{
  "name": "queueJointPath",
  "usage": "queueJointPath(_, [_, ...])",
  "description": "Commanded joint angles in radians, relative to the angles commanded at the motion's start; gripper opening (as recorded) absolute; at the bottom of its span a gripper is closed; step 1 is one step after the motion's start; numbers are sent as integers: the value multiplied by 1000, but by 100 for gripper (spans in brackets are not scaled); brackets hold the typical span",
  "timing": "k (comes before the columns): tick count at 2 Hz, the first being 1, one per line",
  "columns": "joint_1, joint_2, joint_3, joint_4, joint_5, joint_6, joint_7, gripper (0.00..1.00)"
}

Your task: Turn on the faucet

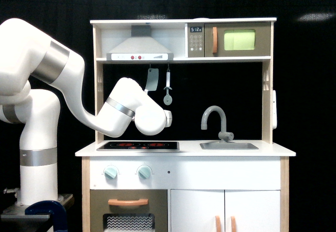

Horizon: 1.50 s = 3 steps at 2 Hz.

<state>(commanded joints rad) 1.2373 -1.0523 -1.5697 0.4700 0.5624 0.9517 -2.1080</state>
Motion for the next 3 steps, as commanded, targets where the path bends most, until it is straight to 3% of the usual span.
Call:
queueJointPath(1, [45,-37,17,-14,7,-72,18,100])
queueJointPath(2, [362,-143,36,28,91,-368,16,100])
queueJointPath(3, [659,-249,5,138,88,-581,13,100])
